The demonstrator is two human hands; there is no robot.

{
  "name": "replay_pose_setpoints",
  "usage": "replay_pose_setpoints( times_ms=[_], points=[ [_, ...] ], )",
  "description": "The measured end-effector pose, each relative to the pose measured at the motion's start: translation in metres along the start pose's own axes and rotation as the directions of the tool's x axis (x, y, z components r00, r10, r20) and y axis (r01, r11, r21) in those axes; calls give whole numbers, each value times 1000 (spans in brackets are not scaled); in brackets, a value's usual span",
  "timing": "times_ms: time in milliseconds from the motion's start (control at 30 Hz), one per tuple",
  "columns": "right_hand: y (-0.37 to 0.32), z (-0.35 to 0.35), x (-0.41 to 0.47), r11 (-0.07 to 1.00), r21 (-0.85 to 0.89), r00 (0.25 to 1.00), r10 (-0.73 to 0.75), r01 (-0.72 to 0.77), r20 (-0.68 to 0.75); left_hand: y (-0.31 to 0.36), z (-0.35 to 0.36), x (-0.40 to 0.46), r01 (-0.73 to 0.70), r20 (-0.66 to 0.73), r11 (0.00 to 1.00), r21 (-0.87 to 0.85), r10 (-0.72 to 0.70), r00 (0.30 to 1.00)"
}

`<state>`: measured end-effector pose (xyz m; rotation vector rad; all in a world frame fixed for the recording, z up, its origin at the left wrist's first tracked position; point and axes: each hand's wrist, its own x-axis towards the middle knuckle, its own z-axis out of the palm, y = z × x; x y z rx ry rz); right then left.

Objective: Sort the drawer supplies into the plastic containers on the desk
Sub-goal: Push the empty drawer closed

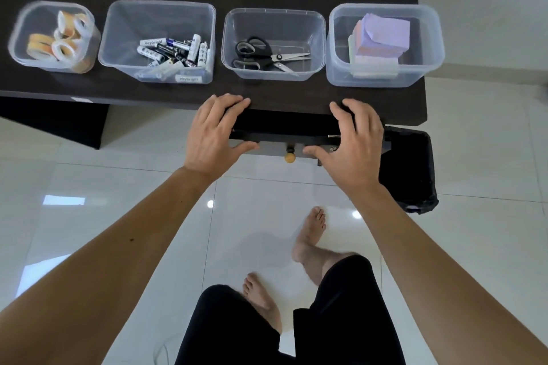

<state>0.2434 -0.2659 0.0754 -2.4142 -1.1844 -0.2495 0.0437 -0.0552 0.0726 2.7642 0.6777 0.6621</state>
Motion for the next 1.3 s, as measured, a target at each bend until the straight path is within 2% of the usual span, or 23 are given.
replay_pose_setpoints(
  times_ms=[100,233,367,567,700,867,1000,1067,1200,1300],
  points=[
    [0,11,5,999,-9,997,38,-39,-69,-3,9,5,6,-85,998,55,-1,996],
    [7,28,7,998,-68,981,-10,-3,-196,-10,18,13,-15,-151,991,131,35,988],
    [6,45,19,992,-112,936,13,-56,-351,-5,25,30,59,-213,972,228,-9,977],
    [11,57,29,965,-263,900,-101,-15,-424,-3,33,40,97,-294,929,357,13,956],
    [-1,63,33,942,-313,884,-39,-123,-465,12,34,45,170,-341,909,381,-32,939],
    [-8,51,27,951,-277,931,28,-138,-365,21,31,37,165,-226,915,369,-84,971],
    [-10,32,21,984,-167,957,13,-64,-289,19,19,25,114,-170,966,232,-75,983],
    [-12,19,18,988,-142,980,29,-58,-196,23,10,22,124,-117,977,175,-104,988],
    [-23,-12,21,987,-157,996,47,-34,75,36,-19,21,153,144,977,151,-175,974],
    [-23,-26,19,979,-199,958,22,36,285,45,-37,20,163,369,971,175,-218,904]
  ],
)
